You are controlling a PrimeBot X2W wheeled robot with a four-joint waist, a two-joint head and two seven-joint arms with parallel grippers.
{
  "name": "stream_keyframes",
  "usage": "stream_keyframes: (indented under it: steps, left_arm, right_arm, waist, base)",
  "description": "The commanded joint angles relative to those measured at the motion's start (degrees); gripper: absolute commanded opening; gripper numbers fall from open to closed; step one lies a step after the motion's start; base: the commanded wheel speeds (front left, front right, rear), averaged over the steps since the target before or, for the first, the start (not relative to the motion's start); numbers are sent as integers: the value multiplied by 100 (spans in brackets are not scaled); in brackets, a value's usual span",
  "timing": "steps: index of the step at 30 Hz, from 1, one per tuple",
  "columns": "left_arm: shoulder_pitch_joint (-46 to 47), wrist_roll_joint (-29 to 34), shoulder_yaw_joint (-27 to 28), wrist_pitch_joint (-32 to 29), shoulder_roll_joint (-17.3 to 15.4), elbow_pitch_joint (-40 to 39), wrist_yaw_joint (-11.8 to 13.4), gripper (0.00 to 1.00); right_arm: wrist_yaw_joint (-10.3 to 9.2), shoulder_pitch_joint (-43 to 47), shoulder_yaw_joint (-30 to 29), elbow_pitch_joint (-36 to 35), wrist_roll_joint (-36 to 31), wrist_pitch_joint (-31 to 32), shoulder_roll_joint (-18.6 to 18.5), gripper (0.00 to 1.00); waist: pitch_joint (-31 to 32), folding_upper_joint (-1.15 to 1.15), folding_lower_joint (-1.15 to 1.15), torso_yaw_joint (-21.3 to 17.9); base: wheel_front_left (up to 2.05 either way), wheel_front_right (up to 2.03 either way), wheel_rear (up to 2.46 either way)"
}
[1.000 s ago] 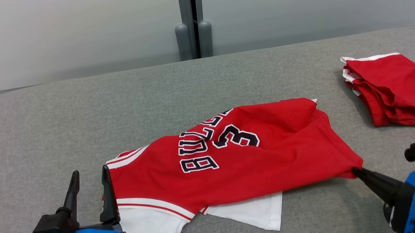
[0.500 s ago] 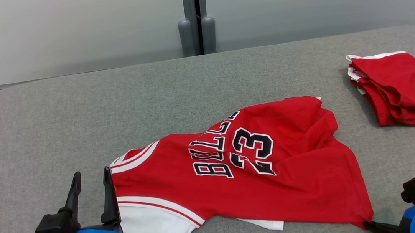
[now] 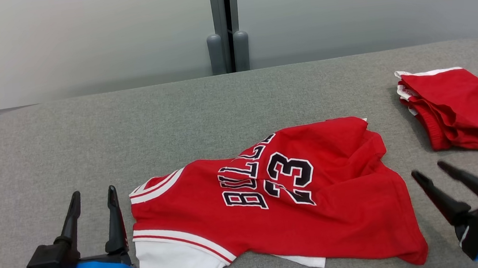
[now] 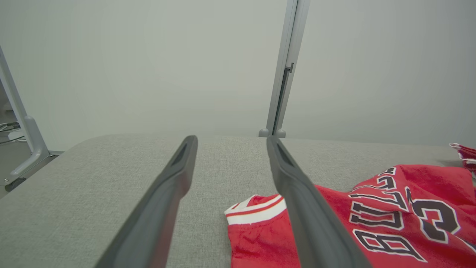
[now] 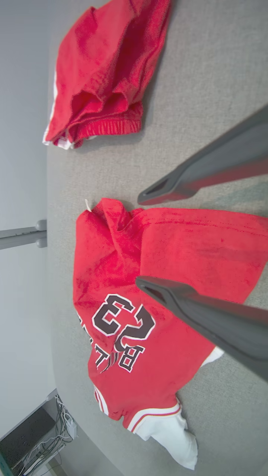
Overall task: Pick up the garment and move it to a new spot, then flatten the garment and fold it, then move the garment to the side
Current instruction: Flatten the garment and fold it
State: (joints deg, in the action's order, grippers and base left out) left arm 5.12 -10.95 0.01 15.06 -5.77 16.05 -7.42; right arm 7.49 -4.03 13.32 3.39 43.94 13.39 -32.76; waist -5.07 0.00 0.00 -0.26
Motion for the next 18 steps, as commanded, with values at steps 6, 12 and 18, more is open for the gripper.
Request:
stream_keyframes:
  steps: [6,12,18]
  left_arm:
    - [15,77,114,16,-53,-286,-10,100]
    - [-89,143,115,16,4,-412,3,100]
    - [-110,105,56,16,56,-355,-1,100]
  right_arm:
    - [1,-386,-510,-102,-1030,-1396,821,100]
    - [1,-742,-881,493,-1576,-2105,1550,100]
    - [1,-906,-827,1179,-1912,-2472,1728,100]
  waist:
    - [90,0,0,-4]
    - [166,0,0,12]
    - [206,0,0,72]
  base:
    - [0,0,0]
    - [0,0,0]
    - [0,0,0]
